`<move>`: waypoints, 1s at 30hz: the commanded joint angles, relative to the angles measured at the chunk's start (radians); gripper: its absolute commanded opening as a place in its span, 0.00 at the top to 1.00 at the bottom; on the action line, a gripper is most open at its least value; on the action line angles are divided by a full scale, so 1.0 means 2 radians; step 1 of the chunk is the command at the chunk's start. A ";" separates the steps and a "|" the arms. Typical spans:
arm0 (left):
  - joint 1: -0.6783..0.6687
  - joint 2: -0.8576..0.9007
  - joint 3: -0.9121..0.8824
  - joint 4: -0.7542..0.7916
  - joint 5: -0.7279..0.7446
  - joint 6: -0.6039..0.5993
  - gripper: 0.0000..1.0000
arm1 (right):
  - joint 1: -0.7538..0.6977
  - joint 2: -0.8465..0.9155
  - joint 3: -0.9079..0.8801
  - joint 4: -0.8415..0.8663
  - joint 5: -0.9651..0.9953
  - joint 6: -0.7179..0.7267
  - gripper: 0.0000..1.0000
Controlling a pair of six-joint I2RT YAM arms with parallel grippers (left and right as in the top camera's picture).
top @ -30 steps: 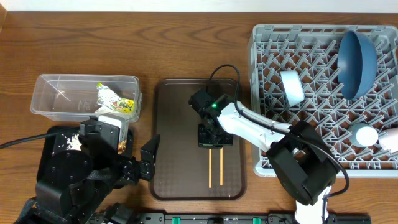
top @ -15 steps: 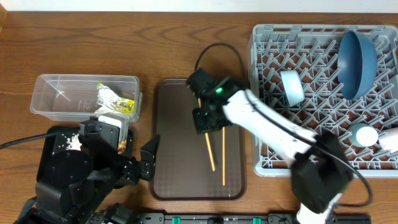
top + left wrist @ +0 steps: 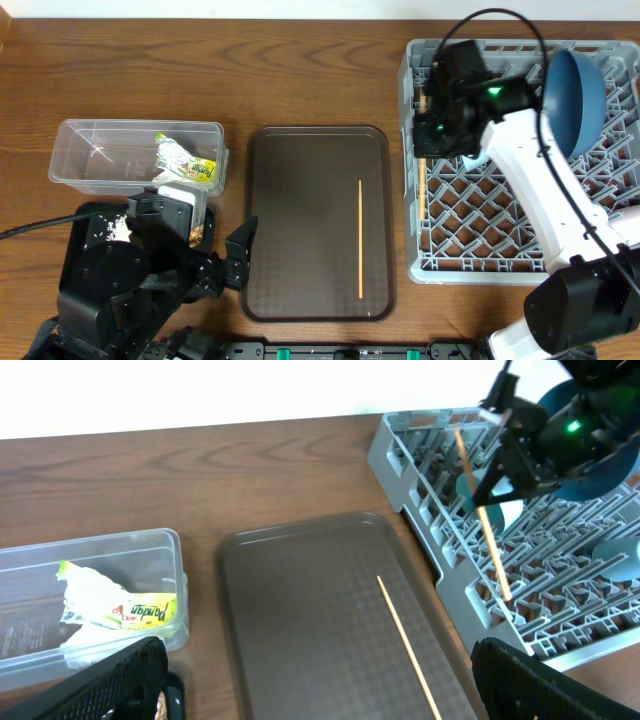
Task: Sort waste into correct bins and load items into the dishwasher rack
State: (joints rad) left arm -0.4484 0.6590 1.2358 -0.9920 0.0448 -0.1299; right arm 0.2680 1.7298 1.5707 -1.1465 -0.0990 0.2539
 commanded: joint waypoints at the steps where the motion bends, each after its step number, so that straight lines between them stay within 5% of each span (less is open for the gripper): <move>1: -0.001 0.000 0.006 -0.001 -0.006 0.003 0.02 | -0.021 0.011 -0.004 -0.003 0.031 -0.040 0.99; 14: -0.001 0.000 0.006 -0.001 -0.006 0.003 0.02 | -0.021 0.036 -0.019 0.011 0.022 -0.026 0.98; 19: -0.001 0.000 0.006 -0.001 -0.006 0.003 0.02 | -0.006 0.039 -0.019 0.015 0.018 -0.010 0.73; 30: -0.001 0.000 0.006 -0.001 -0.006 0.003 0.02 | 0.131 -0.027 -0.011 0.014 0.016 0.003 0.61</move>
State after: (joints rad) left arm -0.4480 0.6590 1.2358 -0.9916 0.0448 -0.1299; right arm 0.4530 1.7145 1.5379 -1.1172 -0.0643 0.2203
